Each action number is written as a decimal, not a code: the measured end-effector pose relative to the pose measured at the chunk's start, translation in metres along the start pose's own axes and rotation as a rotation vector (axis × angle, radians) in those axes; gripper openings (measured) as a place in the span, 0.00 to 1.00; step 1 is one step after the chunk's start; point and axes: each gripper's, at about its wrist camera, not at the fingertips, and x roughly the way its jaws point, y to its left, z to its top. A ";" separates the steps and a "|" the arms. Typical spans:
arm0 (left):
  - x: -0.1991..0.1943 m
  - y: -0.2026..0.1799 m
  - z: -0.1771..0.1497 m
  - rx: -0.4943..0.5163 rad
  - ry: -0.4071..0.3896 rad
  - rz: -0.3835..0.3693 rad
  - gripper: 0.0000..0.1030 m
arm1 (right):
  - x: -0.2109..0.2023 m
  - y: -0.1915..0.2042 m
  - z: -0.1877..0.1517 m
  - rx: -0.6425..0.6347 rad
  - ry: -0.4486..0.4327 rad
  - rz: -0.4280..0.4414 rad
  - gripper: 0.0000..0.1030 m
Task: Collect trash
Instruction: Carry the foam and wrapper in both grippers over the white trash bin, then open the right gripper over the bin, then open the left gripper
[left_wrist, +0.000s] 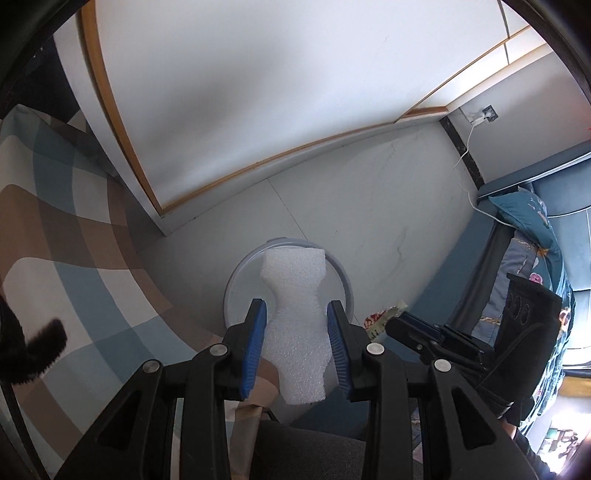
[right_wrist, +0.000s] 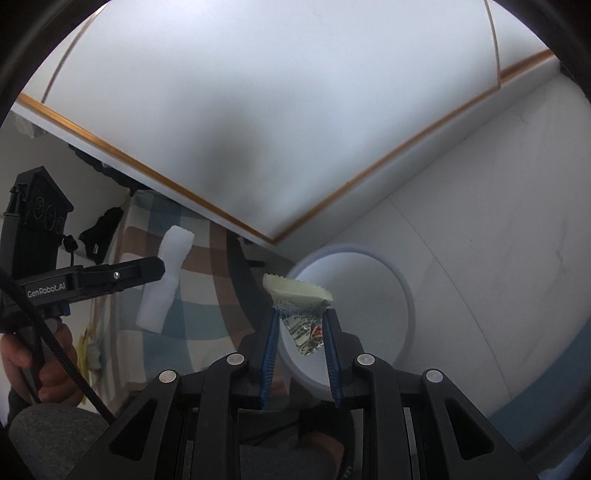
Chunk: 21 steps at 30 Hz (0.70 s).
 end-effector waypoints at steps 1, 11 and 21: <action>0.005 -0.001 0.003 0.003 0.015 0.002 0.28 | 0.008 -0.008 0.000 0.010 0.015 -0.003 0.22; 0.031 -0.007 0.019 -0.004 0.109 0.016 0.28 | 0.064 -0.028 -0.014 0.062 0.132 -0.027 0.24; 0.052 -0.014 0.017 -0.001 0.186 0.023 0.28 | 0.026 -0.059 -0.018 0.132 0.049 -0.065 0.53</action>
